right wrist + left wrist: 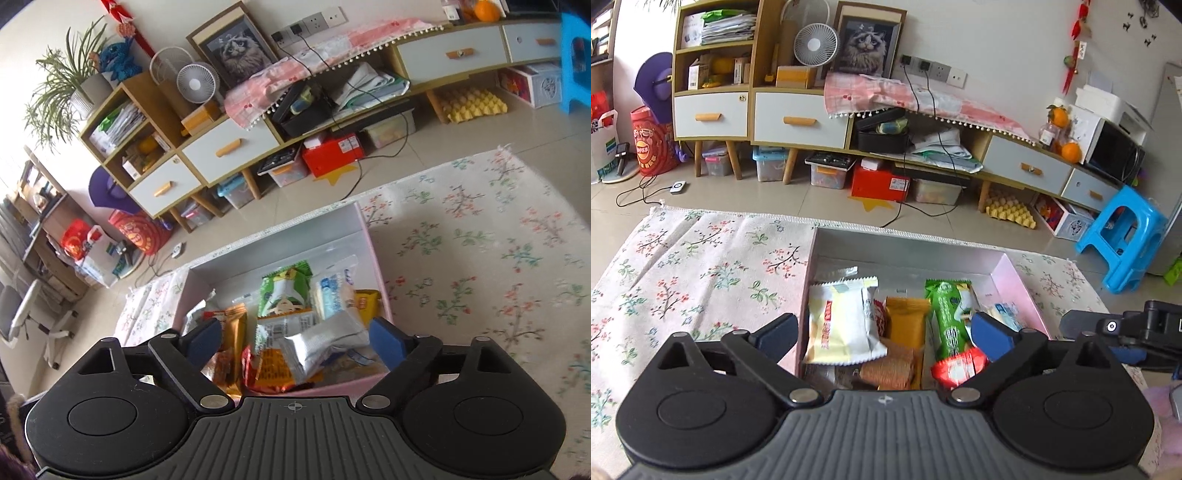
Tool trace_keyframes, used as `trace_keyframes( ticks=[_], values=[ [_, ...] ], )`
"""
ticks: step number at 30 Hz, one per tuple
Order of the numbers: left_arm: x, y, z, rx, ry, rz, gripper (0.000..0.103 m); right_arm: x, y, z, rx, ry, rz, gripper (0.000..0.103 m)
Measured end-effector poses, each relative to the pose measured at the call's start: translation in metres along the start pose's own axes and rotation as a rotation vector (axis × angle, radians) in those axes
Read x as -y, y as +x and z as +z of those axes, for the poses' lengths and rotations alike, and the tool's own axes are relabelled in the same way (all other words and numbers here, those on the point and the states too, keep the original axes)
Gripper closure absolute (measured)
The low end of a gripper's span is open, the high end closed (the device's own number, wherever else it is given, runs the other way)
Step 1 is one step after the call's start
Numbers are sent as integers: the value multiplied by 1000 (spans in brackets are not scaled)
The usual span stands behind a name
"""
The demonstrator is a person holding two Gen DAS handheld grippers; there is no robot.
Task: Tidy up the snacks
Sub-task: 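Move both open tools back toward the last two snacks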
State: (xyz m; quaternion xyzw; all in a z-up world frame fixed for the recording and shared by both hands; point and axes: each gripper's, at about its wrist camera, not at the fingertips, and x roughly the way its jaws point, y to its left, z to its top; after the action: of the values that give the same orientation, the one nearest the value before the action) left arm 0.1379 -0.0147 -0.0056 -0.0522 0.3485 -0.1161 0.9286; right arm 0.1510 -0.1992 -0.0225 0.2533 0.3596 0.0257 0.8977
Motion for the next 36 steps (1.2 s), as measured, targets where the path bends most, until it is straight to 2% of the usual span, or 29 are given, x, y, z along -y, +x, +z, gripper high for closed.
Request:
trace_keyframes(
  ticks=[8, 18, 27, 32, 36],
  values=[
    [-5, -18, -10, -51, 28, 36, 1, -1, -24, -10, -39, -46, -74, 9],
    [-13, -36, -31, -97, 122, 79, 1, -11, -36, -35, -95, -177, -150, 8],
    [-39, -48, -51, -127, 144, 110, 1, -11, -33, -54, -162, -207, -177, 8],
    [-53, -47, -64, -142, 124, 109, 1, -14, -25, -68, -184, -266, -201, 8],
    [-58, -41, -76, -167, 152, 122, 1, -17, -15, -84, -203, -329, -197, 8]
  ],
)
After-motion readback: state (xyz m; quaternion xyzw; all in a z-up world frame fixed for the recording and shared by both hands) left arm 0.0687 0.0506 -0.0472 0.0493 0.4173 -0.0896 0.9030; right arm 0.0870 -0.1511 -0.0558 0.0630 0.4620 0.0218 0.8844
